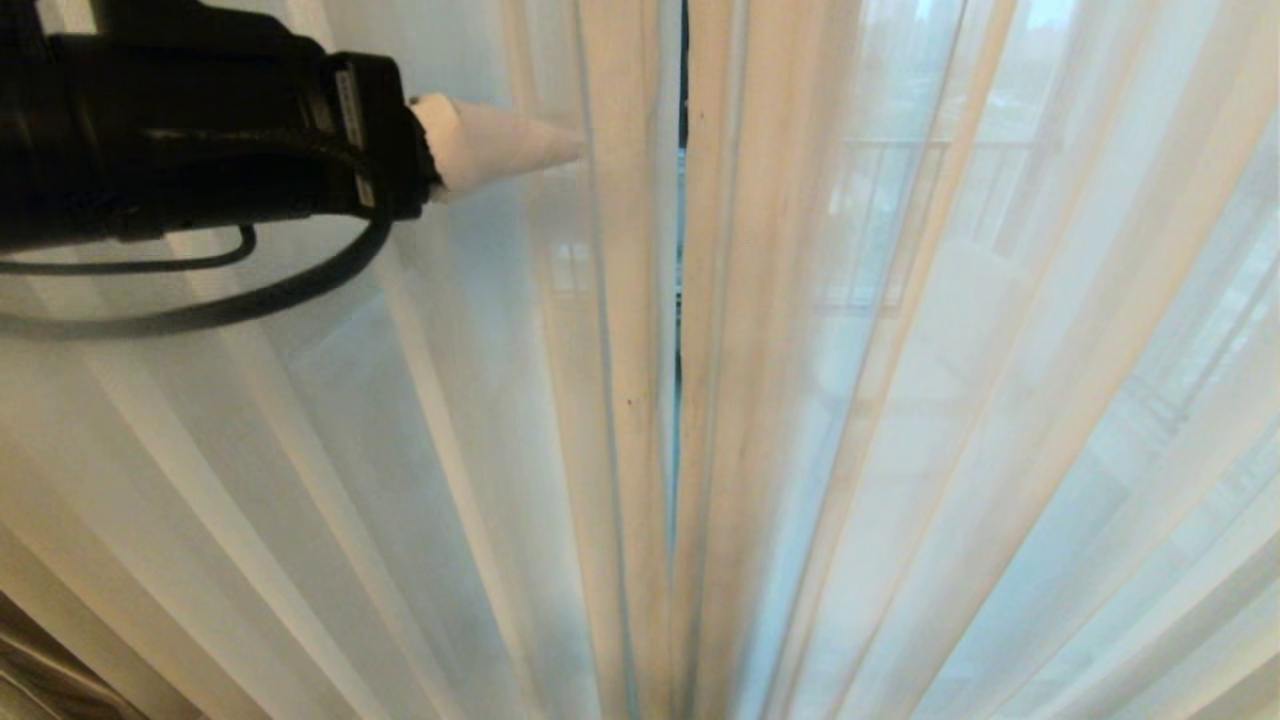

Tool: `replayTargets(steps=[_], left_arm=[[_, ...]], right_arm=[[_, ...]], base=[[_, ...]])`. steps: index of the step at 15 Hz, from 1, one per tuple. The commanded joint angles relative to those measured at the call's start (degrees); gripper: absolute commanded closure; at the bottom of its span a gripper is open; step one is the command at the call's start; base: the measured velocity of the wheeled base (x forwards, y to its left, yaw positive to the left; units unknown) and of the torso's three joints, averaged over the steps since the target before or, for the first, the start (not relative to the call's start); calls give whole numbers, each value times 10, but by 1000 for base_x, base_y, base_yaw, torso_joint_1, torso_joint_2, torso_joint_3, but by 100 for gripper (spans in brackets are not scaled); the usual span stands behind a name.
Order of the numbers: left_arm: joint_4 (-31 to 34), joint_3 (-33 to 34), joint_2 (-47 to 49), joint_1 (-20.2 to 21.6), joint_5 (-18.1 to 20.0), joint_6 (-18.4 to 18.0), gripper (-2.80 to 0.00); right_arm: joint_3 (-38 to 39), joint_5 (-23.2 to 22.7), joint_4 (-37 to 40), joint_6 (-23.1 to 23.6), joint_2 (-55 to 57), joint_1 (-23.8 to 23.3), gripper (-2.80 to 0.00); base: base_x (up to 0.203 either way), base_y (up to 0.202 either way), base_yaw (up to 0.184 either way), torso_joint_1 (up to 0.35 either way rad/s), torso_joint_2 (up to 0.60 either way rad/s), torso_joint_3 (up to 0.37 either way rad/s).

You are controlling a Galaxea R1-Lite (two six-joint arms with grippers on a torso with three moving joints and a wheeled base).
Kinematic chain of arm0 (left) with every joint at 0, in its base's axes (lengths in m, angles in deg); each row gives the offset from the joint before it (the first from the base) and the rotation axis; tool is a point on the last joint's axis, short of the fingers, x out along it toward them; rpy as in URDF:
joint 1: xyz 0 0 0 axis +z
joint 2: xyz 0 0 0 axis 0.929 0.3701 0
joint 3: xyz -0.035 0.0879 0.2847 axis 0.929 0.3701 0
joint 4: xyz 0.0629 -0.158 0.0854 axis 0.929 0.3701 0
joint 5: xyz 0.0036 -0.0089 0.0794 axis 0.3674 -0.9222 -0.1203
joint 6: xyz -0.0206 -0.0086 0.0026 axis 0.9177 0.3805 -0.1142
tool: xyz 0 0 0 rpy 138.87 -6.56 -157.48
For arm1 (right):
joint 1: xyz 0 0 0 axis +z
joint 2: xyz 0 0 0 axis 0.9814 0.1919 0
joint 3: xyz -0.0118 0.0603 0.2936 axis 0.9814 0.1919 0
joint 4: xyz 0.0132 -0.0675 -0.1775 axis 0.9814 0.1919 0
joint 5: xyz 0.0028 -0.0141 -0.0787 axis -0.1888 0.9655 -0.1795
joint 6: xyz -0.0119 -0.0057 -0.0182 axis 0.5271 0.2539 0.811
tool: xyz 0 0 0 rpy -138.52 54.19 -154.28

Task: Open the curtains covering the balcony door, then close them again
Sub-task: Pull the inner curtains open on both sides

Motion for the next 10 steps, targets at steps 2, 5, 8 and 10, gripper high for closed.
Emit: replayTargets(steps=[2,5,8,10], left_arm=[[5,-45,46,-7,0,5,-280],[26,-99,80,-7,-12,7,-280],[32,-159,125,-6,-40,7,-280],[40,-201,156,-6,-61,7,-280]], right_arm=[[0,0,0,1,1,1,0],[0,0,0,1,1,0,0],[0,0,0,1,1,1,0],[0,0,0,1,1,0,0]], base=[[0,0,0,0,0,0],[0,0,0,0,0,0],[0,0,0,0,0,0],[0,0,0,0,0,0]])
